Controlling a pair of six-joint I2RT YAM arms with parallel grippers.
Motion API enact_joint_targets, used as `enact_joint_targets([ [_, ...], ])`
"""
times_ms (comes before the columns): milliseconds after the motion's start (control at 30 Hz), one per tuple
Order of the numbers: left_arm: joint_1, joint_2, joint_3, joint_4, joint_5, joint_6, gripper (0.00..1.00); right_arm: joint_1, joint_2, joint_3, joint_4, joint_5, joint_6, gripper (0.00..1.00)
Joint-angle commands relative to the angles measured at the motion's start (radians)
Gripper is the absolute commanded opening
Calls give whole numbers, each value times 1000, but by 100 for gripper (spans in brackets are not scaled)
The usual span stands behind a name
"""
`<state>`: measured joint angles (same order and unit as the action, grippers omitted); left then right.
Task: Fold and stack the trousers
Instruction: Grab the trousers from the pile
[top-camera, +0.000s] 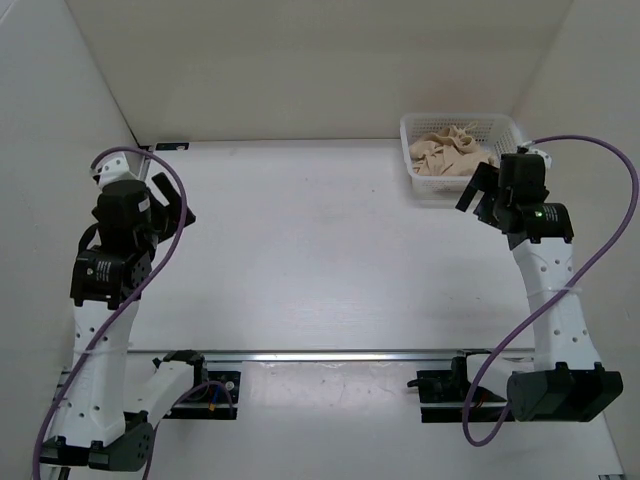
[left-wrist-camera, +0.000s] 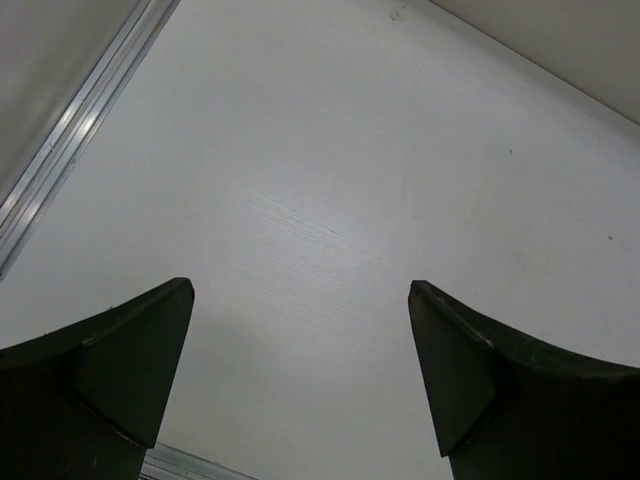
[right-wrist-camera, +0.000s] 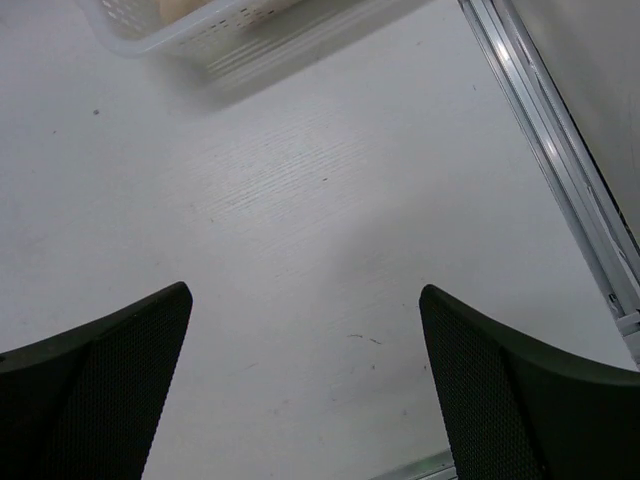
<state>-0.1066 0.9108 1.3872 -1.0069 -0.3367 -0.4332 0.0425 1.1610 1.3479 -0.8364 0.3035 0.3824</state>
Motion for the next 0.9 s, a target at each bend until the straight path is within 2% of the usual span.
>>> enact_joint_targets([
  [0, 5, 22, -8, 30, -6, -21, 100, 17, -27, -15, 5, 0, -7, 99],
  [267, 5, 68, 10, 21, 82, 2, 100, 17, 94, 95, -15, 9, -34, 99],
  [400, 5, 106, 10, 21, 82, 2, 100, 17, 254, 224, -15, 54, -56, 99],
  [467, 5, 134, 10, 21, 82, 11, 100, 17, 346, 386, -65, 74, -56, 99],
  [500, 5, 144, 10, 21, 82, 11, 100, 17, 449, 451, -81, 86, -56, 99],
  [533, 5, 164, 19, 21, 91, 11, 100, 17, 498, 577, -92, 86, -56, 99],
  [633, 5, 203, 30, 21, 91, 2, 100, 17, 702, 767, -102, 88, -102, 99],
  [667, 5, 214, 41, 21, 91, 11, 100, 17, 756, 921, -142, 88, -112, 99],
  [767, 5, 255, 65, 21, 82, 11, 100, 8, 1013, 1199, -188, 88, -164, 99],
  [867, 5, 287, 76, 21, 91, 2, 100, -12, 1104, 1261, -141, 88, -175, 99],
])
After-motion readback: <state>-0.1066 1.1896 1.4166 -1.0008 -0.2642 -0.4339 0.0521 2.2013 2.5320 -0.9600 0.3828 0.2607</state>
